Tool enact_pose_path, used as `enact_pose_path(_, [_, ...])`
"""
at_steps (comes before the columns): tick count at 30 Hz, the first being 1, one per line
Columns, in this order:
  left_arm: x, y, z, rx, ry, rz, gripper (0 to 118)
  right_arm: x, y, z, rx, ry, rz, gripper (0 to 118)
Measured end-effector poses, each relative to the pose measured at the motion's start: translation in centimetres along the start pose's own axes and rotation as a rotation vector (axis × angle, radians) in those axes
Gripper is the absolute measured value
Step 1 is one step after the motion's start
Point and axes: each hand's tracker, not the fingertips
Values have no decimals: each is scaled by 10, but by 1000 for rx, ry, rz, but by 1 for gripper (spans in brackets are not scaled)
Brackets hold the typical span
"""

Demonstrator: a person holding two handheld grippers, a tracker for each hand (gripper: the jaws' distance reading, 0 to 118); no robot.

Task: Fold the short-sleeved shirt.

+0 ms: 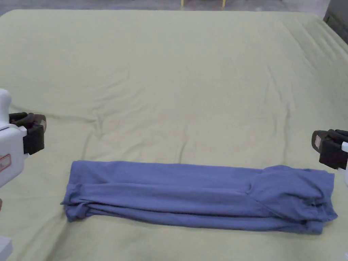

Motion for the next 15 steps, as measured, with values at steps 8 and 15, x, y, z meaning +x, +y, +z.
enact_pose_path(8, [-107, -86, -93, -297, -655, 586, 15, -26, -25, -22, -129, 63, 48, 2])
enact_pose_path(15, [-148, -168, -157, -486, -608, 881, 85, -62, -35, -58, -227, 131, 58, 2])
